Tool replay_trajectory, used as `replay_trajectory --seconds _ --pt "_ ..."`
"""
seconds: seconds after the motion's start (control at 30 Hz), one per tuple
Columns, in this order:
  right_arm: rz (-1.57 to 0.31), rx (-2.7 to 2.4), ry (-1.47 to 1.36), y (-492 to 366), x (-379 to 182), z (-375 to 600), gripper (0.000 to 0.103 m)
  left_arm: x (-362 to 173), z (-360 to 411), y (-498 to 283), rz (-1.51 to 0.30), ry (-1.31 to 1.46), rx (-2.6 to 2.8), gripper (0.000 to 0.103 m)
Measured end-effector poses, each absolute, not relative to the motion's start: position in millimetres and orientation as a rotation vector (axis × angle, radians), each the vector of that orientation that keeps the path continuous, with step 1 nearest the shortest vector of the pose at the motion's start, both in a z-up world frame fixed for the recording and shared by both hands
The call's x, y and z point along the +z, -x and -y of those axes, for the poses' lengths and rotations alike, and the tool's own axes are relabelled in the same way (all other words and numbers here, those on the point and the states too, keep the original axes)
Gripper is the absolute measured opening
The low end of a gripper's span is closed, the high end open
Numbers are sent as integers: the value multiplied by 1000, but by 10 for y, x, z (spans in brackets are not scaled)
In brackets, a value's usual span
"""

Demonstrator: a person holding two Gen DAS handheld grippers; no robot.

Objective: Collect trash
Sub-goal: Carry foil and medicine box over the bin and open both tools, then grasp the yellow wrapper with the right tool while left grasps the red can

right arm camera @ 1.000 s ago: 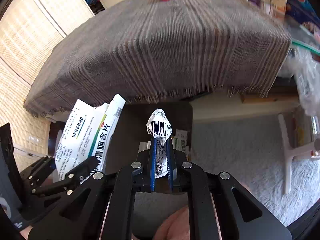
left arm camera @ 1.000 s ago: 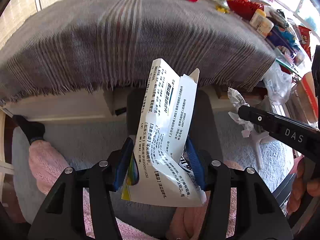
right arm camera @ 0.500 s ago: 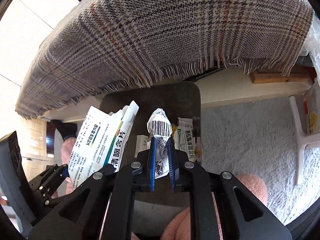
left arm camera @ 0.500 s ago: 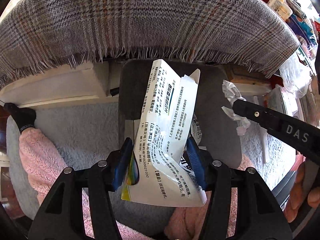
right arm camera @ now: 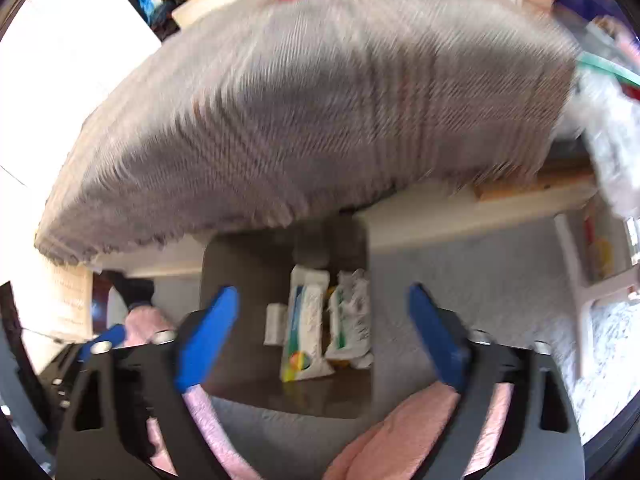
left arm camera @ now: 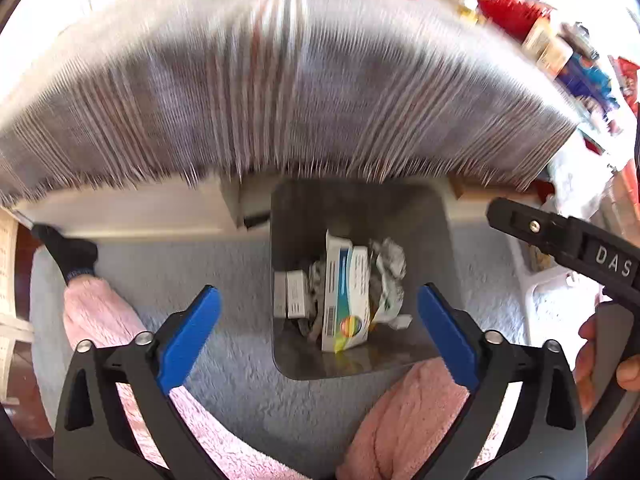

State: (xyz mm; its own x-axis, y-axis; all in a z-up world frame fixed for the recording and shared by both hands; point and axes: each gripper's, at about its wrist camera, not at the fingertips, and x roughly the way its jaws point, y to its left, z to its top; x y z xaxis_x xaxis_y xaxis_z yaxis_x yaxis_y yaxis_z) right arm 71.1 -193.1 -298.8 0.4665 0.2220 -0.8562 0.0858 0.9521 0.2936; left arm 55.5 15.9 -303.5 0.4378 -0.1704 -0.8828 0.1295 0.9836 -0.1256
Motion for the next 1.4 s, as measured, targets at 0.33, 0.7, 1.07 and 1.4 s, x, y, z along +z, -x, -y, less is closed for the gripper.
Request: replay_trajectory --seconds 0.33,0.7,1.07,1.4 --pt "-945 45 -317 -895 -2247 2376 100 -2303 7 -852 -938 31 -217 95" --pt "-906 24 -372 -1791 -1934 2757 100 -1890 288 -1804 -865 32 -224 95" --pt "-907 -6 -296 -2926 -1965 2814 61 -1847 673 -2923 -861 -27 -232 95" --pt "-996 -18 -264 -3626 -2247 2727 30 -1991 953 -3528 -894 -55 -253 95"
